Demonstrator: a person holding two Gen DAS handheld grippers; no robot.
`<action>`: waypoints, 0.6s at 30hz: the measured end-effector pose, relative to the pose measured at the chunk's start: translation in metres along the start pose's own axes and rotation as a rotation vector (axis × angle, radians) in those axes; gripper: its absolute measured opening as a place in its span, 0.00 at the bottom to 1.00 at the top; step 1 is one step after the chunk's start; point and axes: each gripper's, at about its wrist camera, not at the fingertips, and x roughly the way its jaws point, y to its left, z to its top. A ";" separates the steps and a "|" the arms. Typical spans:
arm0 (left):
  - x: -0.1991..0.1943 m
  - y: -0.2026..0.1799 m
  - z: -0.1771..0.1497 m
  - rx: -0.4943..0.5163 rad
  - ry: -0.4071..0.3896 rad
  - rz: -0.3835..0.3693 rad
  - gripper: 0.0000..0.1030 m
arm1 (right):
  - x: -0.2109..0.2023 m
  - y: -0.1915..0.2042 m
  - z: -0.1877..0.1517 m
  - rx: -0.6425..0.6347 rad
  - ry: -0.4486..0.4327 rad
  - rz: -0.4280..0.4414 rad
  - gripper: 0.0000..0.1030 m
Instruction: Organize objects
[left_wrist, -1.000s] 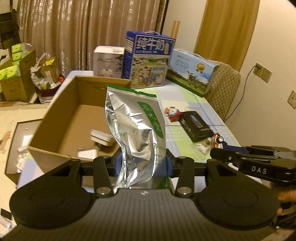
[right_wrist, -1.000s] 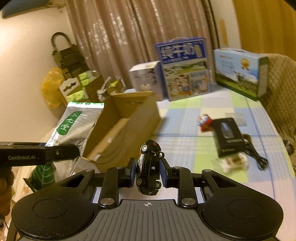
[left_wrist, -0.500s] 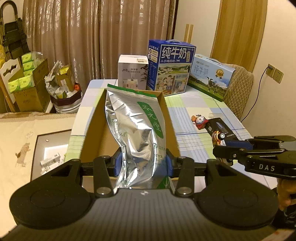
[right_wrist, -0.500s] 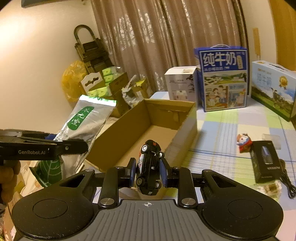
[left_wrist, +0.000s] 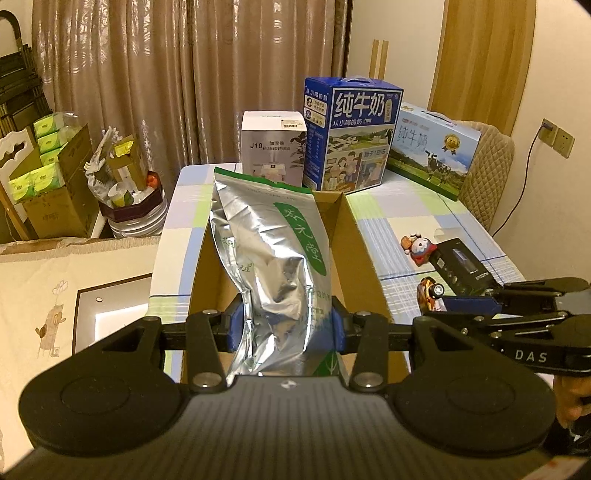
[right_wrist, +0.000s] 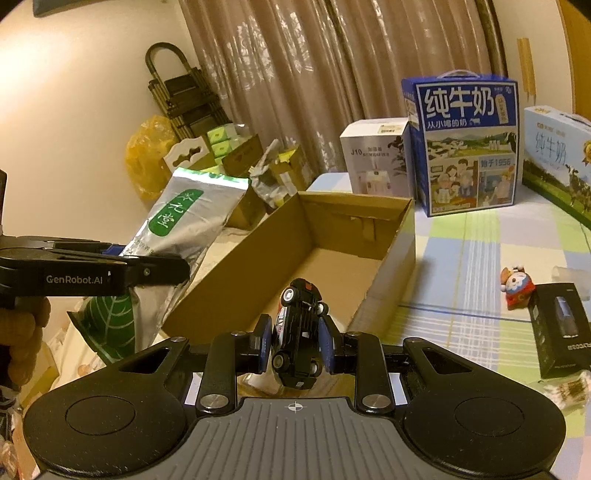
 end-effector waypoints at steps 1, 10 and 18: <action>0.003 0.002 0.002 0.001 0.004 -0.001 0.38 | 0.003 -0.001 0.001 0.005 0.002 0.001 0.23; 0.036 0.014 0.010 0.017 0.035 -0.005 0.39 | 0.025 -0.008 0.010 0.031 0.012 0.010 0.23; 0.049 0.030 0.010 -0.047 0.012 0.004 0.52 | 0.039 -0.010 0.012 0.051 0.026 0.018 0.24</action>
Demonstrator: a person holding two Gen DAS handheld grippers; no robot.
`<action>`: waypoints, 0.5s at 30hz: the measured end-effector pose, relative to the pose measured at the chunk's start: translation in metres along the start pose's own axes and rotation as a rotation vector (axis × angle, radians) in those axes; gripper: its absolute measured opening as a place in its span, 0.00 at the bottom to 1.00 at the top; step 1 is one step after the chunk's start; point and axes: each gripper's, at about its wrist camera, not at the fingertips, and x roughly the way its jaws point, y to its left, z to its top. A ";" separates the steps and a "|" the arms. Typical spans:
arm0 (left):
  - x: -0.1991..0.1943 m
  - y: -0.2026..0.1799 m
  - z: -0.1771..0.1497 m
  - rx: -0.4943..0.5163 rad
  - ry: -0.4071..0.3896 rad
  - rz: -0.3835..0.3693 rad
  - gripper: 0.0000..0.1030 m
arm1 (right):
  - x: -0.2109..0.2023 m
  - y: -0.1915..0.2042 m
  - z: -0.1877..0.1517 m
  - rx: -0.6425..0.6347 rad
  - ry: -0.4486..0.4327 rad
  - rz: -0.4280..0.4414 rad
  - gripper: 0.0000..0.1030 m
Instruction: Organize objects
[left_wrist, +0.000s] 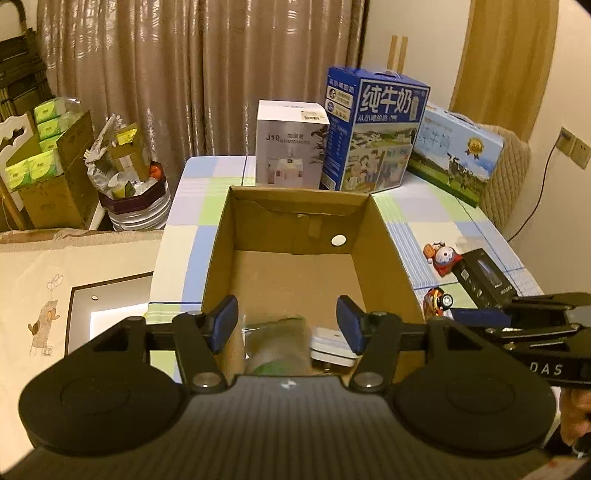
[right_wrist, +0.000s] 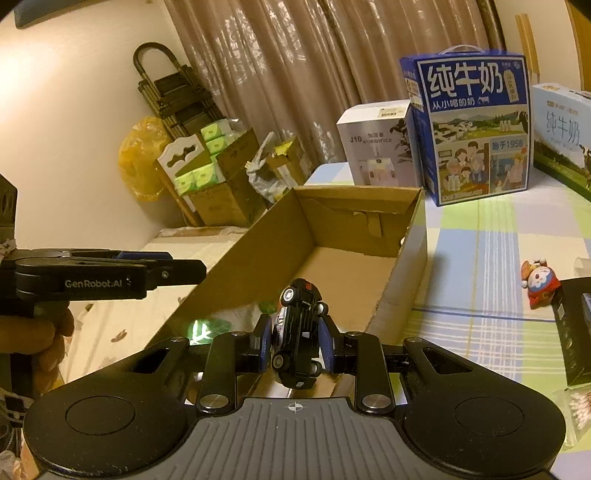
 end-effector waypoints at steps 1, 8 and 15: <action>-0.001 0.002 -0.001 -0.003 -0.001 0.002 0.52 | 0.001 0.000 0.000 0.002 0.002 0.000 0.24; -0.006 0.006 -0.008 -0.013 -0.005 0.009 0.53 | 0.006 -0.001 0.000 0.032 0.007 0.015 0.24; -0.009 0.010 -0.011 -0.033 -0.012 0.019 0.56 | 0.008 -0.004 0.009 0.089 -0.073 0.072 0.61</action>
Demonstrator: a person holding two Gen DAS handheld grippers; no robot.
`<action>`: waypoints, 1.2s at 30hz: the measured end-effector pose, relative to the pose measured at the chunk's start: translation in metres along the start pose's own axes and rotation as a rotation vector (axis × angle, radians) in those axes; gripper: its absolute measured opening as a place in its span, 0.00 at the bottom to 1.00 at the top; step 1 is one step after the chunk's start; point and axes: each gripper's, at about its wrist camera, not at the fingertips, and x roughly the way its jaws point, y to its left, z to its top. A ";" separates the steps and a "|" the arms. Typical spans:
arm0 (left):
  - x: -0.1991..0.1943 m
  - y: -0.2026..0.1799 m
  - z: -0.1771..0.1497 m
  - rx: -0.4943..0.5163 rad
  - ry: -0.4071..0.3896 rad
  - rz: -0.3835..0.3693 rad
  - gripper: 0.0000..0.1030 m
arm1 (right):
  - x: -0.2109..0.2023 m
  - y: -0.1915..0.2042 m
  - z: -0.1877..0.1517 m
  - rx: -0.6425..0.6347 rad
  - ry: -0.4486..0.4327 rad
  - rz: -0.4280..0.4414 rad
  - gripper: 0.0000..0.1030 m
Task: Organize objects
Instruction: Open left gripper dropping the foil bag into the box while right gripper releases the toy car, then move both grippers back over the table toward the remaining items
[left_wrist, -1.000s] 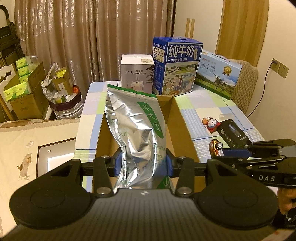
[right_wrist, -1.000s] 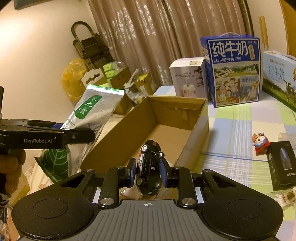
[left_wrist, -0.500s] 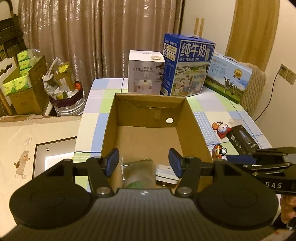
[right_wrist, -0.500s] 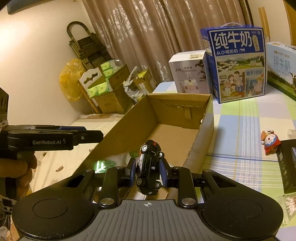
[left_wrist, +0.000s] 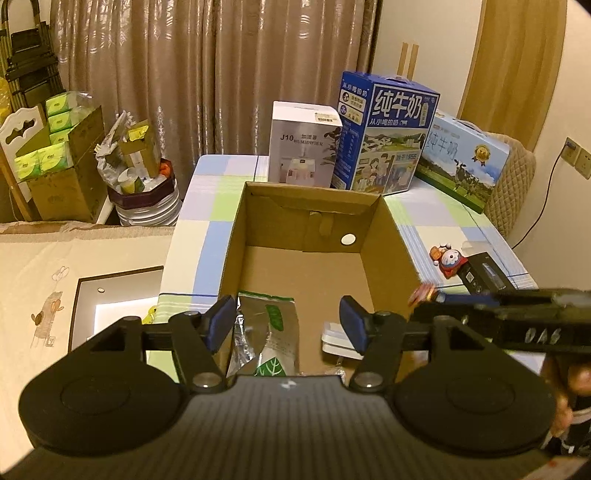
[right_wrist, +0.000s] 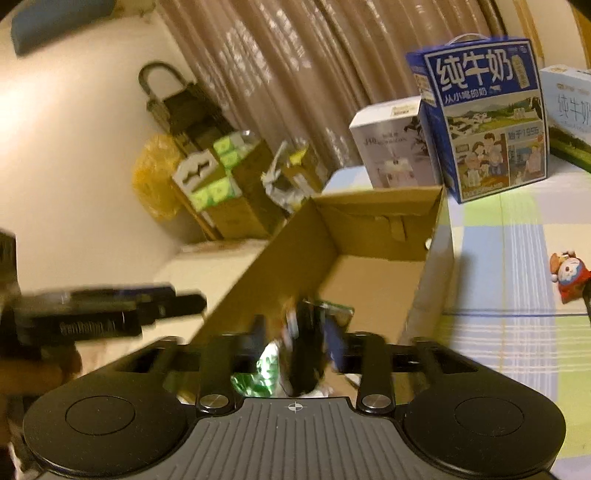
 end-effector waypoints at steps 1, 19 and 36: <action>0.000 0.001 -0.001 -0.003 0.000 0.001 0.56 | -0.004 -0.001 0.002 0.010 -0.022 0.005 0.63; -0.055 -0.036 -0.027 -0.033 -0.064 -0.036 0.68 | -0.103 -0.021 -0.044 0.096 -0.067 -0.163 0.63; -0.074 -0.139 -0.046 0.027 -0.086 -0.139 0.92 | -0.210 -0.067 -0.084 0.180 -0.128 -0.332 0.63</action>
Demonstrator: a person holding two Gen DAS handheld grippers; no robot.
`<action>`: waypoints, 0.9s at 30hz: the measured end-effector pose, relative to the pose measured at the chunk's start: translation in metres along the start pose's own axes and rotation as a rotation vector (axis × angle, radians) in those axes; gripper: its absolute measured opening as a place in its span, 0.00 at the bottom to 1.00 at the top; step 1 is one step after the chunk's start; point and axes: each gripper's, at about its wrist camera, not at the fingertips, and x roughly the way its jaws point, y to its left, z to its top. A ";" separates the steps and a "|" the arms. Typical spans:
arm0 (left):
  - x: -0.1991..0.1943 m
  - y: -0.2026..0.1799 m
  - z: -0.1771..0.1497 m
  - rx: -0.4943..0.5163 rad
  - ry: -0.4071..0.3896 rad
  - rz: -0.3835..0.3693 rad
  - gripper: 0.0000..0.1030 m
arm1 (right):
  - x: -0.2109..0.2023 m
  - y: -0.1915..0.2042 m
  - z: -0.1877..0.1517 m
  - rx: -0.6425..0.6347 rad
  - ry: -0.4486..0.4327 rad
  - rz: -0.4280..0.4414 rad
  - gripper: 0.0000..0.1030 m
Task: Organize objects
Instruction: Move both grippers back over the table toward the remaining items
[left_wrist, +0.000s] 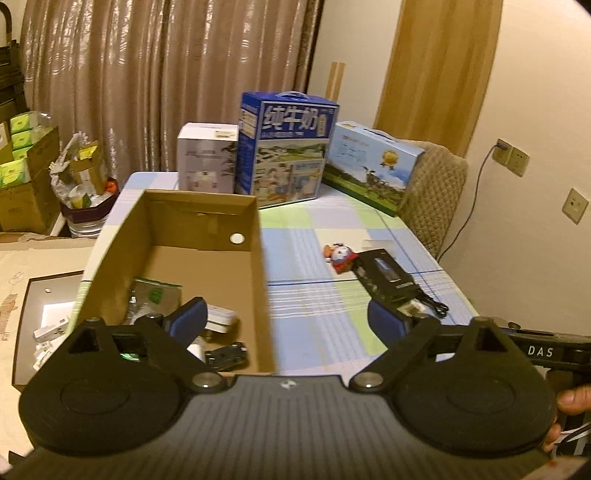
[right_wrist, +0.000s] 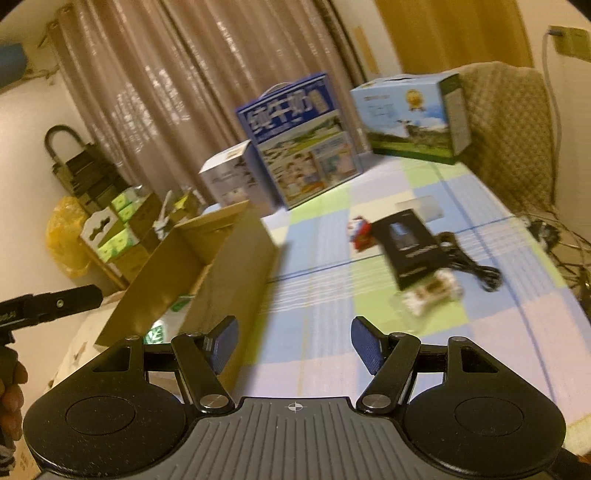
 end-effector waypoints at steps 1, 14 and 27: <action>0.001 -0.006 -0.001 0.005 0.000 -0.005 0.93 | -0.003 -0.004 0.000 0.005 -0.004 -0.007 0.63; 0.014 -0.059 -0.011 0.067 0.024 -0.045 0.99 | -0.026 -0.045 -0.005 0.064 -0.027 -0.057 0.63; 0.022 -0.085 -0.019 0.096 0.016 -0.039 0.99 | -0.049 -0.063 -0.009 0.072 -0.045 -0.114 0.63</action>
